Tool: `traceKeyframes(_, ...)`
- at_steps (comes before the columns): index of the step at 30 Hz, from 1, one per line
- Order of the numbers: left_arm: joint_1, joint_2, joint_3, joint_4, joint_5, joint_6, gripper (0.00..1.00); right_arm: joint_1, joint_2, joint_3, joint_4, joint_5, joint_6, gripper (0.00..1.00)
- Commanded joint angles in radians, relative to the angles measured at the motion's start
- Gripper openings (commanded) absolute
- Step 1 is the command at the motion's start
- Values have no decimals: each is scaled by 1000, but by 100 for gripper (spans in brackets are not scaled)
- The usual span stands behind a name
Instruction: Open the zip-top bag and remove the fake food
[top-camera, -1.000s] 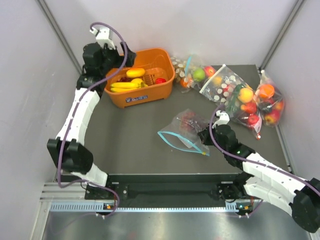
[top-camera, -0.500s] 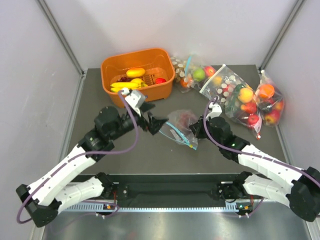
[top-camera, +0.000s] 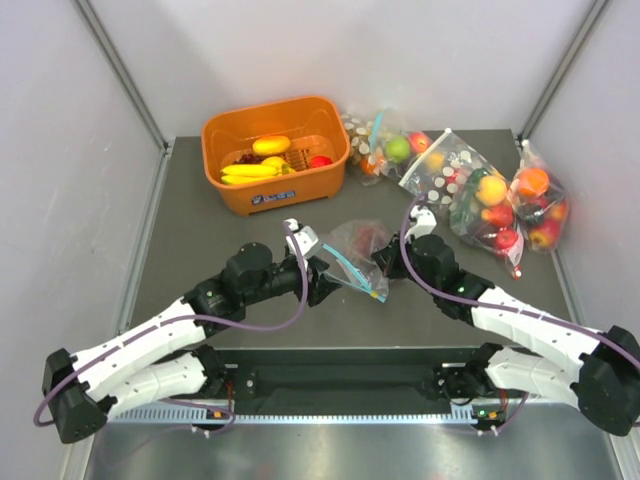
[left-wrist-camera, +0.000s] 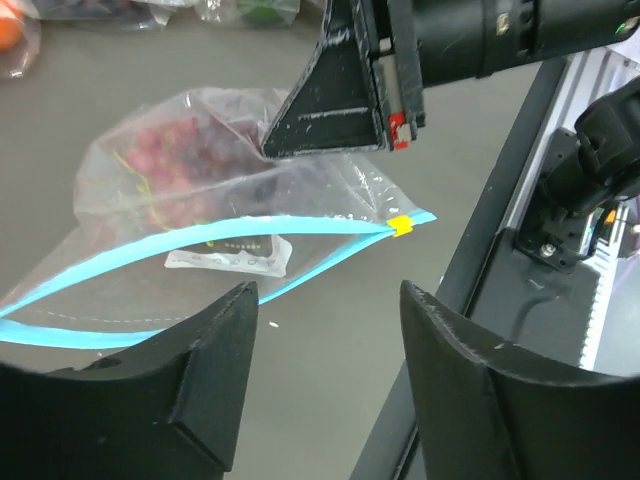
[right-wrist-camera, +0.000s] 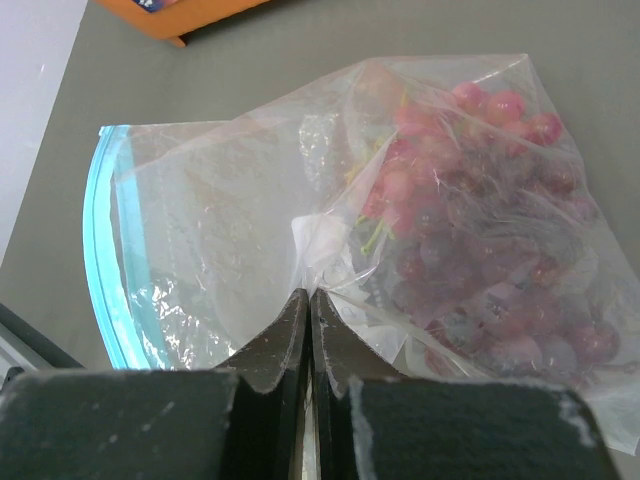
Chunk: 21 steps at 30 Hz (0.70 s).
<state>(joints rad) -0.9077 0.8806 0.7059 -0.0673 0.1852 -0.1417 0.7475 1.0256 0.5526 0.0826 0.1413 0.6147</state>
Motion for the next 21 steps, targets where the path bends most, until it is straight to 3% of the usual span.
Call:
traceKeyframes(1, -3, 9, -2, 87, -10, 42, 57, 21, -16, 35, 71, 3, 16, 0)
traceKeyframes(6, -3, 43, -3, 104, -41, 39, 48, 24, -35, 23, 68, 4, 19, 0)
traceKeyframes(21, 19, 239, 17, 156, -121, 48, 45, 39, -81, 7, 46, 3, 23, 0)
